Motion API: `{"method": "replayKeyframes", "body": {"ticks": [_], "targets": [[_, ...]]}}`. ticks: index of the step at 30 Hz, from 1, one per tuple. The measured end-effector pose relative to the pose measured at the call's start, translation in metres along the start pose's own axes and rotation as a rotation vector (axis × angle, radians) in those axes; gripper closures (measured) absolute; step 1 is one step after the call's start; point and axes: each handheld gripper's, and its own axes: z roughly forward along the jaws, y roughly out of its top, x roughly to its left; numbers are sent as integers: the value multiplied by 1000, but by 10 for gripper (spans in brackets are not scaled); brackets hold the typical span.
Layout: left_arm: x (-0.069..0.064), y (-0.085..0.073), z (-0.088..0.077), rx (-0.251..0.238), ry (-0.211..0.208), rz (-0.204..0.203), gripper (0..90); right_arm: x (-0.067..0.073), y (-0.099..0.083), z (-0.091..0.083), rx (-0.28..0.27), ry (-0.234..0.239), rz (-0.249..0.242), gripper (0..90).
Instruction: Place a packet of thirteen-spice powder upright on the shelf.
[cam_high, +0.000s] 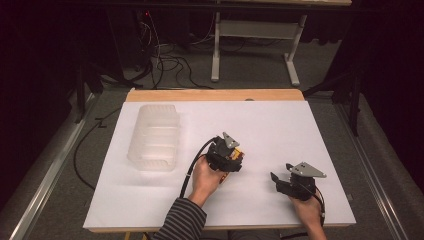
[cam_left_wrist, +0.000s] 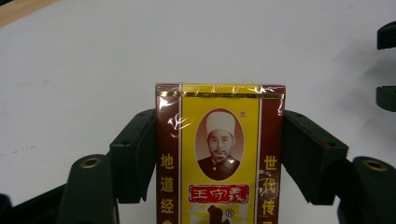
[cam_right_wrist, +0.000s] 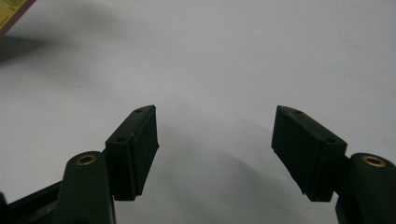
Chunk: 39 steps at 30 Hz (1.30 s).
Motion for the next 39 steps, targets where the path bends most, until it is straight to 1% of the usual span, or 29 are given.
{"method": "replayKeyframes", "body": {"ticks": [2, 3, 5, 9, 15, 16, 19, 20, 24, 25, 27, 28, 30, 36, 39], "targets": [[0, 0, -2, -6, -3, -3, 330, 0, 0, 0, 0, 0, 0, 319], [0, -1, -5, -12, -1, -3, 330, 0, 0, 0, -1, 1, 2, 319], [0, -1, -7, -16, -3, 0, 330, 0, 0, 0, -2, 1, 1, 319], [-2, -1, -16, -34, -2, 11, 330, 0, 0, 0, -4, 1, 3, 319], [-3, -2, -23, -46, 0, 19, 330, 0, 0, 0, -5, 1, 4, 318], [-3, -2, -26, -56, 0, 20, 330, 0, 0, 0, -5, 1, 3, 318], [-3, -3, -30, -65, 2, 18, 330, 0, 0, 0, -5, 1, 3, 318], [-2, -4, -34, -73, 1, 18, 330, 0, 0, 0, -4, 1, 2, 318], [0, -6, -40, -86, 7, 13, 330, 0, 0, 0, 0, 0, 2, 318], [2, -8, -45, -98, 8, 7, 330, 0, 0, 0, 0, 0, 1, 318], [3, -9, -50, -104, 12, 3, 330, 0, 0, 0, 0, 0, 0, 318], [3, -9, -50, -104, 12, 3, 330, 0, 0, 0, 1, 0, 3, 318], [7, -11, -57, -115, 15, -7, 330, 0, 0, 0, 3, -1, 4, 319], [13, -15, -66, -132, 26, -27, 330, 0, 0, 0, 2, -1, 2, 318], [18, -17, -73, -147, 28, -47, 330, 0, 0, 0, 1, -1, 3, 318]]}}
